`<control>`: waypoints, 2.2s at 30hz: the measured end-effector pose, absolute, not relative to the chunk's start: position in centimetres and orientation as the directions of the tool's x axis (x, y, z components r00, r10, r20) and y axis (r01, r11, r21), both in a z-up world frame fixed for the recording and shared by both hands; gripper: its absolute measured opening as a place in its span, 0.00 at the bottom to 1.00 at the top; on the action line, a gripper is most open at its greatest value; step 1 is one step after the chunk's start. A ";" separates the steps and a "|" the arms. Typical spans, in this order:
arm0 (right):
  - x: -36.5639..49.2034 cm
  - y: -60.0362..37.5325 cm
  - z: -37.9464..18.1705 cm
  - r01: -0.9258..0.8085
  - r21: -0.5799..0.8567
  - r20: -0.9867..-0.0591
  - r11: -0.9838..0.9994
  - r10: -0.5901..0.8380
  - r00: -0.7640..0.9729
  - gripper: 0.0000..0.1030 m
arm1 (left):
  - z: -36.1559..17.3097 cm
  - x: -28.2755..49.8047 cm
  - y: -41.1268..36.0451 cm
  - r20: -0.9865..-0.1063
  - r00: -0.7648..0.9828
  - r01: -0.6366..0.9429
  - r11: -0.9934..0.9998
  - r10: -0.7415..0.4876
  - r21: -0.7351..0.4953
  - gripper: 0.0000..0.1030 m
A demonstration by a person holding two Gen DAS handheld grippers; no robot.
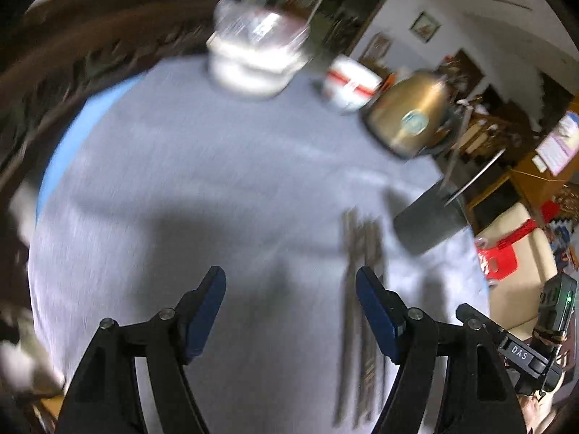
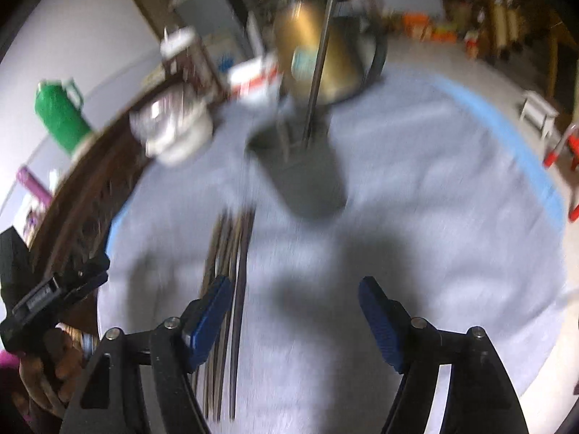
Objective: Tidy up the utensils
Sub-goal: 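Move both open tools back to the remaining chopsticks, then grasp another chopstick with the right tool while the left tool grasps one too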
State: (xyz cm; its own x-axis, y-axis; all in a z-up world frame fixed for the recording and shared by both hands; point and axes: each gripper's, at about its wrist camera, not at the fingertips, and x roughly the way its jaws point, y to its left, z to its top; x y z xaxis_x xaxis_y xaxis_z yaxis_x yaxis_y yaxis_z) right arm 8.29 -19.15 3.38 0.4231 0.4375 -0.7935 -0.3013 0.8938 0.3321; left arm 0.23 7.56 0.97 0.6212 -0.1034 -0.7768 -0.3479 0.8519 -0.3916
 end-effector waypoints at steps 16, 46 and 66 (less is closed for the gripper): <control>12.1 -10.4 -1.4 -0.363 0.289 -0.893 0.886 0.386 0.232 0.34 | -1.0 -1.2 6.7 -0.819 0.558 -0.331 0.870 -0.132 -0.366 0.73; 11.5 -15.8 -2.6 -0.344 0.396 -0.860 0.851 0.475 0.186 0.09 | -2.9 8.8 1.0 -0.947 0.303 -0.255 0.948 -0.107 -0.188 0.54; 12.0 -14.8 -2.5 -0.356 0.380 -0.870 0.854 0.461 0.178 0.09 | -3.7 9.9 1.7 -0.965 0.244 -0.228 0.961 -0.098 -0.155 0.10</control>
State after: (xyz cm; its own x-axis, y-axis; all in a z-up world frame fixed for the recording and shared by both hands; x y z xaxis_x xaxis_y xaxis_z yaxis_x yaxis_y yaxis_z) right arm 12.01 -14.80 -2.47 0.1778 0.4607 -0.8696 -0.3556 0.8540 0.3798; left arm 9.90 1.71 -3.68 0.2440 -0.0979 -0.9648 -0.2281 0.9612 -0.1552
